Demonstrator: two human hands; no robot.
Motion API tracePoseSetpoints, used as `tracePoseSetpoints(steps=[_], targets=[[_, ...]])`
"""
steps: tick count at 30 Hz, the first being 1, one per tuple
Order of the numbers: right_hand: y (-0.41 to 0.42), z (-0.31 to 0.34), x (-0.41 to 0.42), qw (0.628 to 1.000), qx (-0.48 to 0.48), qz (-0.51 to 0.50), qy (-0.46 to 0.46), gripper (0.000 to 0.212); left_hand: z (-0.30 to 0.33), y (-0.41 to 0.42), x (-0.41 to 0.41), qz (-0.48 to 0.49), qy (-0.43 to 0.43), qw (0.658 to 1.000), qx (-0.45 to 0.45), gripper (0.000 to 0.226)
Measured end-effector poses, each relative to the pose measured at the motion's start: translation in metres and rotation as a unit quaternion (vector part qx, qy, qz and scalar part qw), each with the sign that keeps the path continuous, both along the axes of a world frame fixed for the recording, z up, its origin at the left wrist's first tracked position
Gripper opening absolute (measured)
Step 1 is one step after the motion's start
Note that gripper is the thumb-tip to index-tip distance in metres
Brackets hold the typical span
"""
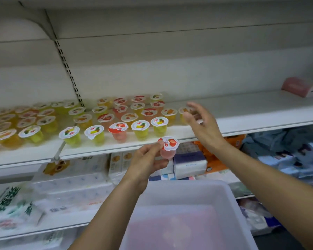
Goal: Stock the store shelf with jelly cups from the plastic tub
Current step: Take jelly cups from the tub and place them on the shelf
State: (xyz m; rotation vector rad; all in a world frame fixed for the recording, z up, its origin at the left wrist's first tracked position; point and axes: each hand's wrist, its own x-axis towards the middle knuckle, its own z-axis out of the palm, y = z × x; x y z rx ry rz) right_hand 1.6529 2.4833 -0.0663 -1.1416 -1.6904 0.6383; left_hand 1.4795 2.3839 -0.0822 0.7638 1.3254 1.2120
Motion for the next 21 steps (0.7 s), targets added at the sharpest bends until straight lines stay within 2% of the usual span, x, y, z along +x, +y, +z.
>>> tracePoseSetpoints(steps=[2,4,8,10,11,12,13,15,17,21], targets=[[-0.031,0.004,-0.002,0.991,-0.062,0.121,-0.004,0.04,0.006,0.004,0.005,0.006,-0.022,1.0,0.022,0.034],[-0.048,0.002,-0.004,0.98,-0.089,0.173,-0.051,0.049,0.011,0.007,0.012,0.003,-0.037,0.999,0.04,0.034],[-0.043,0.0,-0.004,0.99,-0.064,0.117,-0.041,0.053,0.02,0.007,0.023,-0.022,-0.029,0.998,0.055,0.034],[-0.031,0.002,-0.002,0.996,-0.06,0.066,-0.015,0.056,0.02,0.007,0.022,-0.011,0.053,0.997,0.061,0.03],[-0.024,0.003,-0.001,0.997,-0.06,0.043,-0.008,0.057,0.017,0.007,0.019,-0.006,0.138,0.988,0.074,0.03],[-0.018,0.004,0.0,0.998,-0.063,0.027,-0.012,0.058,0.012,0.006,0.015,-0.007,0.244,0.965,0.095,0.033],[-0.013,0.004,0.001,0.997,-0.067,0.018,-0.023,0.059,0.007,0.004,0.011,-0.009,0.354,0.928,0.115,0.038],[-0.003,0.003,0.0,0.996,-0.078,0.008,-0.046,0.06,-0.004,-0.002,0.003,-0.006,0.521,0.84,0.153,0.044],[0.005,0.001,-0.002,0.993,-0.093,-0.004,-0.071,0.062,-0.013,-0.009,-0.003,-0.008,0.586,0.791,0.176,0.045],[0.015,-0.007,-0.009,0.987,-0.123,-0.016,-0.102,0.064,-0.024,-0.018,-0.014,-0.006,0.624,0.758,0.188,0.044]])
